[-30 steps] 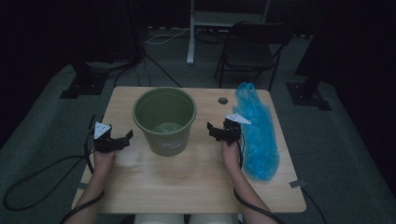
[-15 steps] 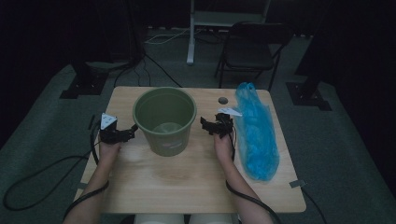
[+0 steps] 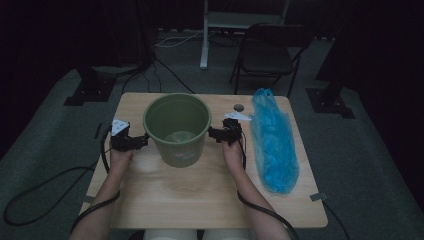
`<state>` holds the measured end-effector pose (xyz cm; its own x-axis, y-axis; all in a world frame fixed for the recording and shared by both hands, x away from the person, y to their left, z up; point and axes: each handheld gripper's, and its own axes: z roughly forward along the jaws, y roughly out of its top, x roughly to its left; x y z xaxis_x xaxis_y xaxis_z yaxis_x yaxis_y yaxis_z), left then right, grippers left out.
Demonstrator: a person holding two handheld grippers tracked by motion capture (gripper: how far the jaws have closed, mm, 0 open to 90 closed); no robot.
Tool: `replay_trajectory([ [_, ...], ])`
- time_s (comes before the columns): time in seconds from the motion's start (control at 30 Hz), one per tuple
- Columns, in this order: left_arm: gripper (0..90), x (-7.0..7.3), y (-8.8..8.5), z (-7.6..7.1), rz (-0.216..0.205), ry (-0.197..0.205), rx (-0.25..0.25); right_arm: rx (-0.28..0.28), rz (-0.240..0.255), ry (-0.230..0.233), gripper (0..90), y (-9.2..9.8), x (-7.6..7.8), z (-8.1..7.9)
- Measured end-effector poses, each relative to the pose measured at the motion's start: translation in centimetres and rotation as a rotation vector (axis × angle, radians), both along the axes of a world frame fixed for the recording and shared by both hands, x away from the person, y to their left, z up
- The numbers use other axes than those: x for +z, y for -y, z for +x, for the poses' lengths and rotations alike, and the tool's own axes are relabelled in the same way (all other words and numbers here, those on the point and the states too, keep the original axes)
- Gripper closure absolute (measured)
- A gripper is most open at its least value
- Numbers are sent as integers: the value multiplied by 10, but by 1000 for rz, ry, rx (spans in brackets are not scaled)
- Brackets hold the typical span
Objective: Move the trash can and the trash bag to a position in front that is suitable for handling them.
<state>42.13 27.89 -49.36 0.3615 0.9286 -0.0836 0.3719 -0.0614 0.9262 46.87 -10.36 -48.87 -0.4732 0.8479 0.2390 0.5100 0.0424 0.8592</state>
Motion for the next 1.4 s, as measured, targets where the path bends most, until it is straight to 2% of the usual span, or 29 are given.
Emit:
replay_trajectory([
  [0.17, 2, 1, 4, -4, 11, 2, -4, 27, 12, -18, 135, 4, 0, -1],
  [0.3, 3, 0, 7, -8, -2, -3, -11, 36, 24, -10, 145, 9, -1, -11],
  [0.43, 3, 1, 15, -14, 7, -4, -45, 56, -2, 2, 145, 19, 0, -23],
  [0.5, 3, 1, 16, -16, 10, -4, -53, 59, -3, -2, 145, 21, 1, -25],
  [0.67, 3, 2, 24, -25, 22, -5, -79, 63, 6, 1, 145, 33, -1, -46],
  [0.7, 3, 3, 25, -27, 22, -10, -82, 63, 6, 1, 145, 33, -1, -46],
  [0.73, 3, 4, 27, -29, 25, -15, -93, 60, 3, 4, 146, 38, -1, -53],
  [0.93, 3, 6, 40, -41, 46, -21, -143, 70, 4, -20, 150, 50, 1, -64],
  [1.13, 3, 8, 51, -57, 62, -32, -198, 80, 9, -21, 150, 66, 0, -81],
  [1.27, 2, 8, 58, -68, 59, -43, -230, 87, 25, -31, 152, 79, -1, -97],
  [1.3, 2, 8, 60, -71, 59, -43, -238, 87, 25, -31, 152, 79, -1, -97],
  [1.4, 3, 8, 66, -84, 56, -43, -271, 98, 14, -28, 159, 87, 0, -112],
])
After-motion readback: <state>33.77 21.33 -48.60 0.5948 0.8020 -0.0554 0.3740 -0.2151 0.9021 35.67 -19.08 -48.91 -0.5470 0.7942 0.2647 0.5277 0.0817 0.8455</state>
